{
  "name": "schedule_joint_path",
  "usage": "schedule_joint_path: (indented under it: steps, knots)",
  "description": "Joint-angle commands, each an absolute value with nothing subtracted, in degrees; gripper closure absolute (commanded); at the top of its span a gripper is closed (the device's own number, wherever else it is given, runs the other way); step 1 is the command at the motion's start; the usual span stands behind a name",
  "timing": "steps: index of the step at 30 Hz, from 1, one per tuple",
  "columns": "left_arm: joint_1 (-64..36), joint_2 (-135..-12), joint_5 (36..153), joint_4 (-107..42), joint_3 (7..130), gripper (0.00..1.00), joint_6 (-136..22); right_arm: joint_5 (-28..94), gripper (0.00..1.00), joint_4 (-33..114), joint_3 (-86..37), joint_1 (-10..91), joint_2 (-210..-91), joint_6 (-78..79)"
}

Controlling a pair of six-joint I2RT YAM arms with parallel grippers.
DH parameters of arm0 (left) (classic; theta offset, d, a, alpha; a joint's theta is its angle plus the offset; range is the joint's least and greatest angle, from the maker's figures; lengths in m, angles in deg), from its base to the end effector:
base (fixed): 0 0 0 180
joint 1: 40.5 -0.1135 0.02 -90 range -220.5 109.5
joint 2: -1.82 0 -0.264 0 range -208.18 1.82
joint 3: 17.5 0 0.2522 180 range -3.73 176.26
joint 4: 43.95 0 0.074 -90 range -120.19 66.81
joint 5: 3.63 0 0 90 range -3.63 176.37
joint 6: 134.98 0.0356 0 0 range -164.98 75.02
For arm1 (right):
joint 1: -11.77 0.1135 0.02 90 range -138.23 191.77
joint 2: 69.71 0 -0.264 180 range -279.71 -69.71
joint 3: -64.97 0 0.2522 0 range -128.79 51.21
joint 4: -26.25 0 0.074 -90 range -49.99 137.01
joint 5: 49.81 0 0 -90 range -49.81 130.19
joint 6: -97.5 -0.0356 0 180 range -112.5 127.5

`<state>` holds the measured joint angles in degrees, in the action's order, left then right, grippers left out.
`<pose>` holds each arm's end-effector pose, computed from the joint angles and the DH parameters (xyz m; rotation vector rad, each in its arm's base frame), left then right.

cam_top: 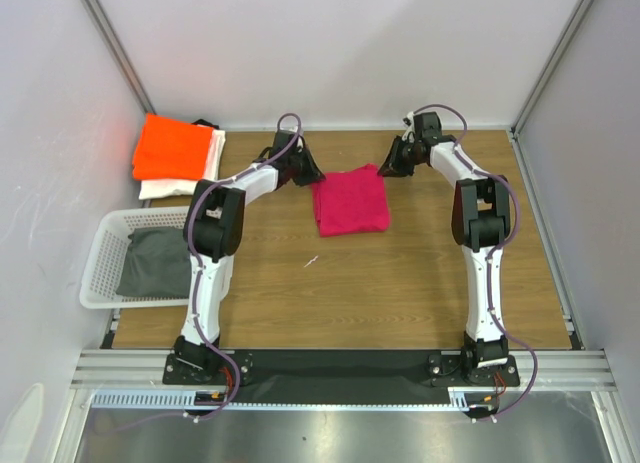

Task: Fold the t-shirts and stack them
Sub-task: Fold the tshirt

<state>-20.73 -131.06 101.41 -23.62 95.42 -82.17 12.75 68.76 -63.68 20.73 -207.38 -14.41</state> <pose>0.4856 -0.1844 0.1508 -0.2162 2.3711 -0.8007 0.5209 0.0987 0.1691 0.0703 2.5068 0.8201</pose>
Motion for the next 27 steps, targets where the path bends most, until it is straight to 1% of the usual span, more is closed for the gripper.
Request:
schedule_joint_path:
  steps: [1, 3, 4, 17, 27]
  knots:
    - [-20.4, -130.0, 101.7, -27.6, 96.0, 1.0, -82.8, 12.9, 0.87, 67.5, -65.9, 21.2, -207.8, -13.5]
    - [-20.4, -129.4, 101.6, -28.6, 95.1, 1.0, -82.8, 12.8, 0.97, 67.3, -66.0, 21.2, -207.9, -13.4]
    - [-20.4, -128.8, 101.5, -29.4, 94.8, 0.99, -82.8, 12.7, 1.0, 67.4, -66.0, 21.3, -208.0, -13.4]
    - [-20.5, -116.8, 98.1, -37.2, 83.8, 1.0, -85.8, 12.0, 1.0, 64.5, -64.4, 21.5, -203.9, -13.4]
    - [-20.7, -114.6, 94.5, -36.3, 80.9, 1.0, -87.1, 9.3, 1.0, 60.0, -63.8, 22.8, -203.0, -13.2]
